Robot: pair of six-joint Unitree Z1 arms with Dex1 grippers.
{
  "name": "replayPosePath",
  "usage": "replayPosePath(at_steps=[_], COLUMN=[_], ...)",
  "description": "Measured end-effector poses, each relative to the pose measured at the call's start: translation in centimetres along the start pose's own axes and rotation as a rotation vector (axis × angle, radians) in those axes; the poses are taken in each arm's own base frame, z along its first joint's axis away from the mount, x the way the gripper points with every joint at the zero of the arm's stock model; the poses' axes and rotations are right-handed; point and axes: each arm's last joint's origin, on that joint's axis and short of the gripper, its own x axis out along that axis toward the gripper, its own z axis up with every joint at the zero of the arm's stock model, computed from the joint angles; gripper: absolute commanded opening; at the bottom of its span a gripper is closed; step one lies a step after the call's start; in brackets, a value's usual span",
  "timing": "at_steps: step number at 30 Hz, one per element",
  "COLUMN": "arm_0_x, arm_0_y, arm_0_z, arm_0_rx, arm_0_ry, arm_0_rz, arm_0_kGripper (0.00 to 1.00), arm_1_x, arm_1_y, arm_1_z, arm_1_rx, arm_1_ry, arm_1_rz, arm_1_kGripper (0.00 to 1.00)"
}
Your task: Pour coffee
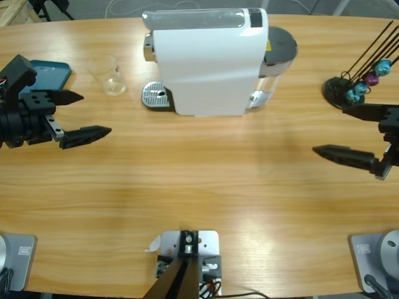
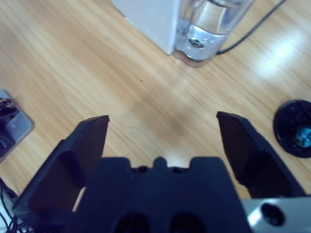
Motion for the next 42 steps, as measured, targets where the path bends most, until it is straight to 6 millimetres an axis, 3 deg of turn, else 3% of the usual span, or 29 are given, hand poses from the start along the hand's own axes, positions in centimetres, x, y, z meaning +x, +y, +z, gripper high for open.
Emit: replayPosePath(at_steps=[2,6,12,22,24,28,31,35,42], arm_0_x=[0.0,0.0,0.0,-0.2,-0.7,-2.9,-5.0,-6.5,-1.6], arm_0_y=[0.0,0.0,0.0,0.0,0.1,0.7,1.5,3.8,9.3], arm_0_z=[0.0,0.0,0.0,0.2,1.0,4.8,7.6,9.4,10.9], arm_0_rx=[0.000,0.000,0.000,-0.027,-0.051,-0.106,-0.234,-0.471,-0.795], arm_0_ry=[0.000,0.000,0.000,-0.010,-0.043,-0.106,-0.086,-0.140,-0.161], arm_0_rz=[0.000,0.000,0.000,0.001,0.016,0.051,0.051,-0.168,-0.490], arm_0_kGripper=[0.996,0.996,0.996,0.996,0.998,0.992,0.967,0.913,0.881], arm_1_x=[-0.2,-0.1,0.4,0.8,0.8,0.7,0.7,0.3,0.2], arm_1_y=[0.0,0.0,0.1,0.2,0.2,0.2,0.1,0.0,-0.2], arm_1_z=[0.0,0.4,0.8,0.6,0.9,1.0,1.0,1.5,1.6], arm_1_rx=[0.004,-0.001,0.019,0.070,0.070,0.073,0.075,0.077,0.078], arm_1_ry=[-0.012,-0.080,-0.123,-0.051,-0.047,-0.040,-0.033,-0.031,-0.027], arm_1_rz=[-0.001,-0.006,0.007,0.018,0.018,0.018,0.006,-0.021,-0.050], arm_1_kGripper=[0.909,0.972,0.992,1.000,1.000,0.991,0.989,0.982,0.973])
